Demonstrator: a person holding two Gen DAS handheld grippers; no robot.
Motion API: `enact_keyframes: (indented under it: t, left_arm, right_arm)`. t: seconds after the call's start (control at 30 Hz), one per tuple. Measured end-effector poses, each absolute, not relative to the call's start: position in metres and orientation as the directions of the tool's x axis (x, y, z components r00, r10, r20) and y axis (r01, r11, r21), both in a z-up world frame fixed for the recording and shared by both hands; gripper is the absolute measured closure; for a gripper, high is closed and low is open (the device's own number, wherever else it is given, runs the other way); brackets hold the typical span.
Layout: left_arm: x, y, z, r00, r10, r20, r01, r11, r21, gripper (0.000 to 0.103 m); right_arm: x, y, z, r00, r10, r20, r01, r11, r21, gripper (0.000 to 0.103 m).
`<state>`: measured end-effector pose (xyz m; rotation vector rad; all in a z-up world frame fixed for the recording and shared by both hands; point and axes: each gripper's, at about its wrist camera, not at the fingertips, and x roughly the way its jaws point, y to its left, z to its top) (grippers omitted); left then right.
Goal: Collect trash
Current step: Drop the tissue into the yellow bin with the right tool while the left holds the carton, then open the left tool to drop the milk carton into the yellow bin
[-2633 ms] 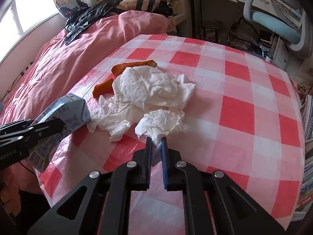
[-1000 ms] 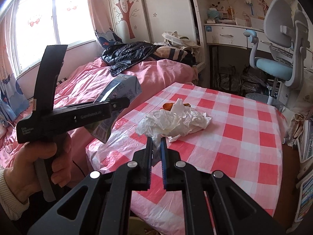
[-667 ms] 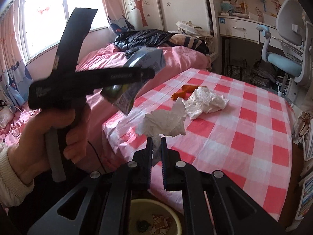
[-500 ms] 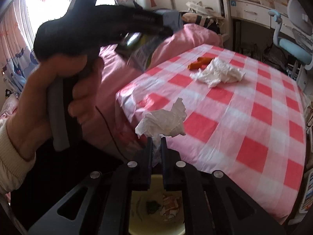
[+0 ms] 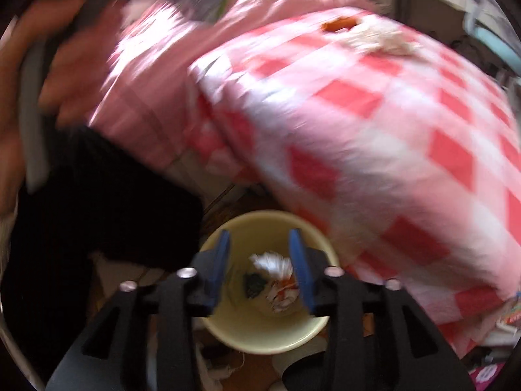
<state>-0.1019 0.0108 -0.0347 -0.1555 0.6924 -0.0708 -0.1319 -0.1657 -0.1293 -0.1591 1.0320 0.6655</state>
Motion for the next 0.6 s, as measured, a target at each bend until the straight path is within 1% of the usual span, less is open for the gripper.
enact_keyframes:
  t: [0.07,0.17,0.27,0.37,0.43,0.5,0.53,0.57,0.6]
  left_arm:
    - [-0.110,0.006,-0.043,0.747,-0.127,-0.653,0.023,0.986,-0.165,0.071]
    - [-0.123,0.000,-0.059,0.703,-0.149,-0.696,0.037,0.984,-0.173,0.071]
    - [-0.140,-0.007,-0.081,0.627,-0.197,-0.754,0.055,0.976,-0.209,0.071]
    - [-0.158,-0.021,-0.106,0.516,-0.265,-0.814,0.090,0.962,-0.256,0.071]
    - [-0.166,-0.032,-0.125,0.414,-0.318,-0.853,0.129,0.948,-0.291,0.070]
    - [-0.173,-0.043,-0.135,0.368,-0.315,-0.875,0.160,0.948,-0.274,0.066]
    - [-0.175,-0.047,-0.135,0.380,-0.294,-0.877,0.168,0.954,-0.247,0.059]
    - [-0.176,-0.049,-0.131,0.403,-0.272,-0.874,0.174,0.960,-0.219,0.051]
    - [-0.178,-0.050,-0.124,0.444,-0.242,-0.863,0.170,0.968,-0.184,0.047]
  right_arm:
    - [-0.125,-0.178,-0.121,0.402,0.424,-0.811,-0.530,0.831,0.172,0.045]
    - [-0.117,-0.198,-0.108,0.513,0.387,-0.766,-0.436,0.886,0.155,0.038]
    - [-0.114,-0.217,-0.094,0.618,0.344,-0.707,-0.348,0.926,0.146,0.026]
    - [-0.113,-0.233,-0.081,0.695,0.301,-0.653,-0.277,0.950,0.143,0.021]
    - [-0.114,-0.237,-0.074,0.737,0.276,-0.617,-0.244,0.960,0.138,0.019]
    - [-0.116,-0.239,-0.063,0.786,0.239,-0.571,-0.214,0.970,0.111,0.017]
    - [-0.117,-0.239,-0.056,0.806,0.220,-0.550,-0.200,0.975,0.097,0.013]
    - [-0.119,-0.240,-0.049,0.828,0.199,-0.524,-0.184,0.980,0.081,0.010]
    - [-0.122,-0.241,-0.042,0.852,0.181,-0.491,-0.170,0.983,0.066,0.009]
